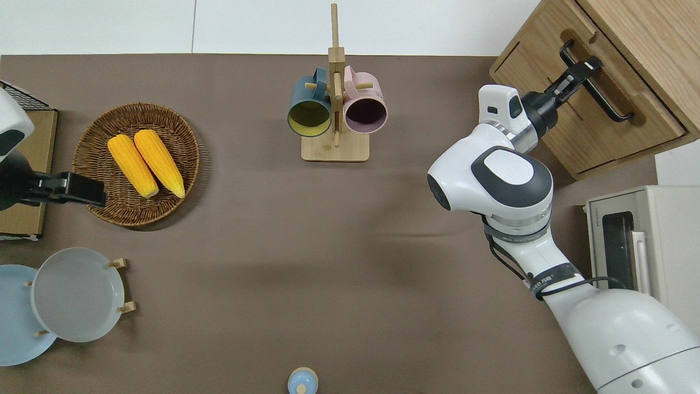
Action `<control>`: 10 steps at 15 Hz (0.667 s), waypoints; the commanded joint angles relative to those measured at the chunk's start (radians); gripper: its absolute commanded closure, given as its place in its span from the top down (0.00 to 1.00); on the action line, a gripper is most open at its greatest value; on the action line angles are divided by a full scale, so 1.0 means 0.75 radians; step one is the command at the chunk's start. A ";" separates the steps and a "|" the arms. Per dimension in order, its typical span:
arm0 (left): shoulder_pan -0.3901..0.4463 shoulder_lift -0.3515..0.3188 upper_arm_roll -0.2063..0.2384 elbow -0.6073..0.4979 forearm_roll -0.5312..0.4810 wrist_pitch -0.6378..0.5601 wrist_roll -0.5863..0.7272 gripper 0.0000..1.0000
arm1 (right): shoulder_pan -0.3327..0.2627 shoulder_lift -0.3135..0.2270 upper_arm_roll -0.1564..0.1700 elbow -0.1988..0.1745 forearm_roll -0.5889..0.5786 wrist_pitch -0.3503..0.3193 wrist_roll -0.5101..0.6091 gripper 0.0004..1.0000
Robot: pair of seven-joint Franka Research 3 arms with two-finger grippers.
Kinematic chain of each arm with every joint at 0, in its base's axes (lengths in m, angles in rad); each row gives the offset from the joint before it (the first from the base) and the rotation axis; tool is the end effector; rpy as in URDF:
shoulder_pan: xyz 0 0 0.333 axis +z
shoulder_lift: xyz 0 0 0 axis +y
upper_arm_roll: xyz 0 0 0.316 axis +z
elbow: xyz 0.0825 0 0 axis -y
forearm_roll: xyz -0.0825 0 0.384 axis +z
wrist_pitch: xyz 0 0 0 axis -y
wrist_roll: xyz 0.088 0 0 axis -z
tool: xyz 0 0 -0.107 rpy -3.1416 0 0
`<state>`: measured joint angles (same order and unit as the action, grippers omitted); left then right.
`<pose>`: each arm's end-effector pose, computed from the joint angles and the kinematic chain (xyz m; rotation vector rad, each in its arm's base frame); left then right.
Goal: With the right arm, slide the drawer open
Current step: 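Close the right gripper on the black bar handle of the wooden drawer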
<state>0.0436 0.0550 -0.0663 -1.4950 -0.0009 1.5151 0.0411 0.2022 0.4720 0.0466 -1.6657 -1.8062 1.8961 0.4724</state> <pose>0.5660 -0.0118 0.6245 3.1347 -0.1000 -0.0545 0.6907 0.0971 0.3904 1.4732 0.5971 0.4028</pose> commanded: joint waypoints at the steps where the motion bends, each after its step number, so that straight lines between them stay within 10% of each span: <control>1: -0.009 -0.006 0.000 0.011 0.024 -0.024 -0.014 0.99 | -0.022 0.019 0.011 0.030 -0.032 0.024 -0.018 0.16; 3: -0.009 -0.006 0.000 0.013 0.024 -0.024 -0.014 0.99 | -0.018 0.019 0.011 0.030 -0.030 0.024 -0.026 0.00; 10: -0.009 -0.006 0.000 0.014 0.024 -0.024 -0.014 0.99 | 0.002 0.017 0.028 0.030 -0.022 0.004 -0.031 0.00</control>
<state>0.0436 0.0550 -0.0663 -1.4950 -0.0009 1.5151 0.0411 0.2030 0.4732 0.0494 -1.6629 -1.8063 1.8977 0.4886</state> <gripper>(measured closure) 0.004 0.806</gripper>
